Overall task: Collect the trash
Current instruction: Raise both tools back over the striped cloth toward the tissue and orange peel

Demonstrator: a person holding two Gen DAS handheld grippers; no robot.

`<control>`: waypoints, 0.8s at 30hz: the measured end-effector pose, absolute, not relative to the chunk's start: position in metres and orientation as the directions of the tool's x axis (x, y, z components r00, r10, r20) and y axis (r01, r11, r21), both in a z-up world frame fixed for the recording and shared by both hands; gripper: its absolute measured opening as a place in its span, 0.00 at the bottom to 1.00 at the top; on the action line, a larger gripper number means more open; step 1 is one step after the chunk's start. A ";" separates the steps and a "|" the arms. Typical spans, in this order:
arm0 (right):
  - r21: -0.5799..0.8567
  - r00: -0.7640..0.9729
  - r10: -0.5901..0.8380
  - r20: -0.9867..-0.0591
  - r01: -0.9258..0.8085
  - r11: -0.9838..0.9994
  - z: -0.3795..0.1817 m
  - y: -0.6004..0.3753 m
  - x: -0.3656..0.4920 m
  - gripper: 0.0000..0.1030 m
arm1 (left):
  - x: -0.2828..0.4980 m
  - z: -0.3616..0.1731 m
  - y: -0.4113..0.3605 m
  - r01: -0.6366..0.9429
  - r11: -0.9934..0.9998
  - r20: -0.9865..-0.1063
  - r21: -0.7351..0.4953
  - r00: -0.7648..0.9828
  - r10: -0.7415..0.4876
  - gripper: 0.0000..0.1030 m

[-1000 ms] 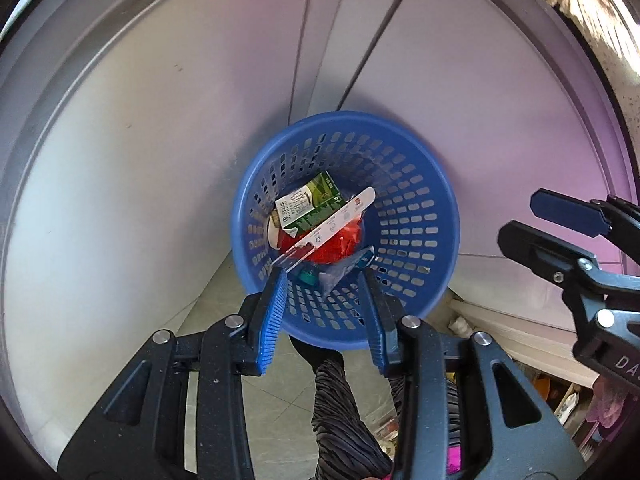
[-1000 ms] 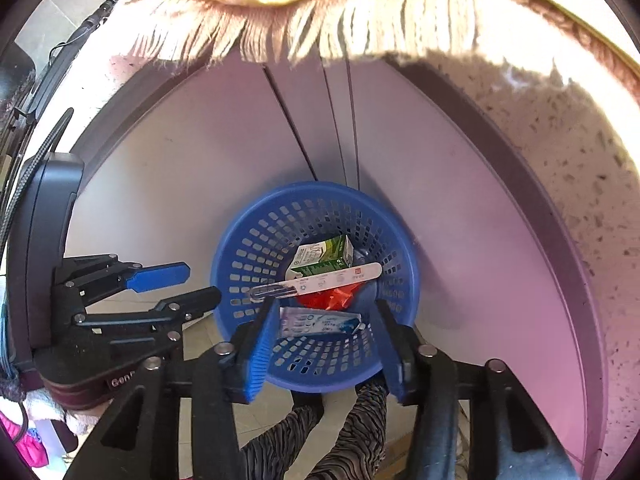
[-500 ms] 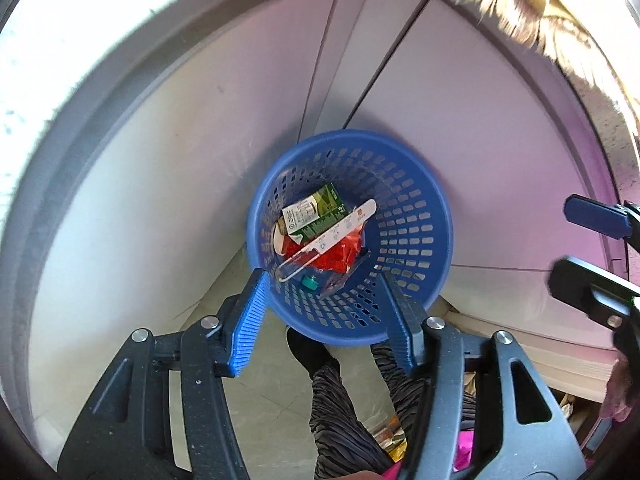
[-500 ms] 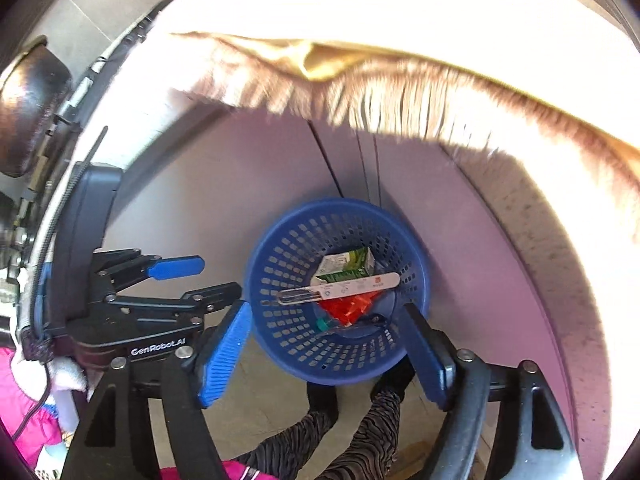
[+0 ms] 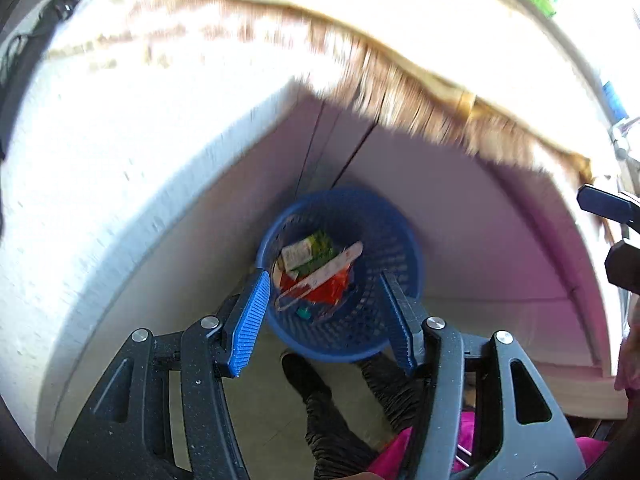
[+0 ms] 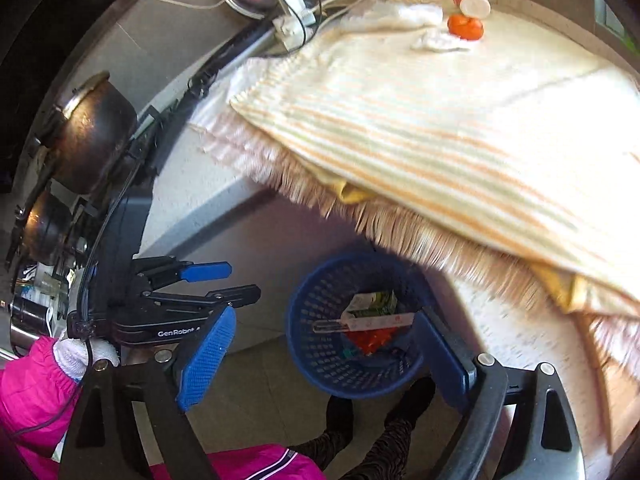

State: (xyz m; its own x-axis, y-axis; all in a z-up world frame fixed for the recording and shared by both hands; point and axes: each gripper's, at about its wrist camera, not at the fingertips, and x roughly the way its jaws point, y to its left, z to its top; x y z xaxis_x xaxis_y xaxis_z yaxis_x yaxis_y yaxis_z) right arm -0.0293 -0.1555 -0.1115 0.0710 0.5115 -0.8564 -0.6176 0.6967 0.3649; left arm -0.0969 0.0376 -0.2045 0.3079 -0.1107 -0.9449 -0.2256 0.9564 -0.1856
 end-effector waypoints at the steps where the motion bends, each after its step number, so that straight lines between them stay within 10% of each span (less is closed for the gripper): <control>1: 0.368 0.081 0.521 -0.850 -0.617 0.696 -0.104 -0.157 -0.025 0.96 | -0.095 -0.199 0.038 -0.231 0.954 -0.939 -0.191 0.325 -0.109 0.55; 24: 0.398 0.193 0.617 -0.763 -0.613 0.683 -0.042 -0.178 0.114 1.00 | 0.015 -0.131 0.015 -0.238 0.947 -0.857 -0.216 0.511 -0.067 0.55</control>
State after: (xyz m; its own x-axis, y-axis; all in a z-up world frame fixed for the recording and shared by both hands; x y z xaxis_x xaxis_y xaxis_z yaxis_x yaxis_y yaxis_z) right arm 0.1144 -0.1782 -0.0419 0.1925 0.6168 -0.7632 -0.6126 0.6831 0.3976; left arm 0.0148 0.0153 -0.1310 0.5106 -0.0668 -0.8572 -0.2385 0.9469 -0.2158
